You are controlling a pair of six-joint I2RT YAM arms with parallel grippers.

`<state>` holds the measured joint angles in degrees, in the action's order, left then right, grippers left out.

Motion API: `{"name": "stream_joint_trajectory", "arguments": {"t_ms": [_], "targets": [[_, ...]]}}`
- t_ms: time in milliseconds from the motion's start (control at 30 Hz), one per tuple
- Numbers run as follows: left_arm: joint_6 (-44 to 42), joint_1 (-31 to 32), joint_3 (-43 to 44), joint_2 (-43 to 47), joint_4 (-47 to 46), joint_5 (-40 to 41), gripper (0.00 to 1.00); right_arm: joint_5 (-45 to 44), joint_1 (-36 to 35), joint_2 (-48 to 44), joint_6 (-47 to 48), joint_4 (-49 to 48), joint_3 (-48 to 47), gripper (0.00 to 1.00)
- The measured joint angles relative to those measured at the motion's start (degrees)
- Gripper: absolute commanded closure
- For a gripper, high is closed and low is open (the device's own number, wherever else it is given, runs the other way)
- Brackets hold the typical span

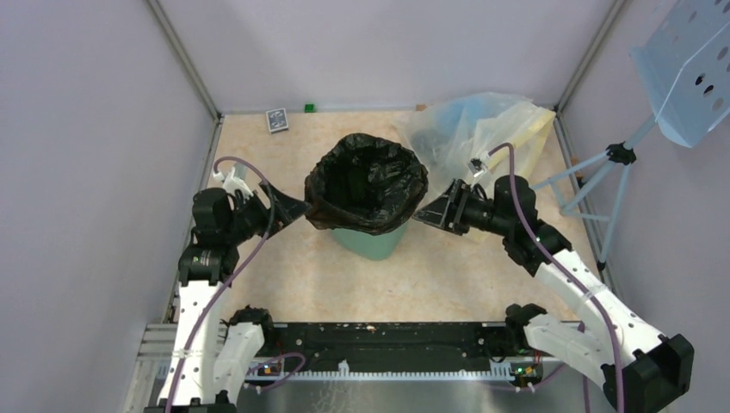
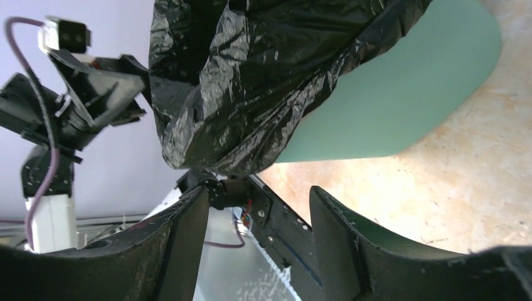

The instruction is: Put the trash bags into the trash bin

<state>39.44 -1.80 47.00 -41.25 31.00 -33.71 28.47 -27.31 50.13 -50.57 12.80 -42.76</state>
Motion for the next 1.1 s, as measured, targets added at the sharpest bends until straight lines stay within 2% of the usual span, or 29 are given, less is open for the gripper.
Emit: {"name": "stream_joint_trajectory", "arguments": {"t_ms": [200, 400, 700, 800, 1000, 1100], "targets": [[4.2, 0.0, -3.0, 0.9, 0.5, -1.3, 0.27, -1.4, -0.7, 3.8, -3.6, -4.1, 0.0, 0.45], [7.0, 0.0, -7.3, 1.2, -1.5, -2.6, 0.3, -3.3, -1.0, 7.1, -5.6, -5.4, 0.0, 0.49], [10.6, 0.0, -14.8, 0.3, -10.2, -6.1, 0.34, -4.0, -1.6, 10.1, -6.5, -7.8, 0.0, 0.52], [11.3, 0.0, -16.2, -1.2, -13.8, -6.6, 0.39, -4.2, -1.8, 10.9, -6.5, -9.2, 1.2, 0.58], [11.5, 0.0, -18.8, -5.3, -20.1, -7.3, 0.52, -4.8, -1.8, 13.1, -5.9, -11.3, 5.7, 0.64], [11.4, 0.0, -20.5, -7.1, -22.6, -7.5, 0.52, -5.1, -1.8, 14.3, -5.0, -11.5, 6.9, 0.65]]}}
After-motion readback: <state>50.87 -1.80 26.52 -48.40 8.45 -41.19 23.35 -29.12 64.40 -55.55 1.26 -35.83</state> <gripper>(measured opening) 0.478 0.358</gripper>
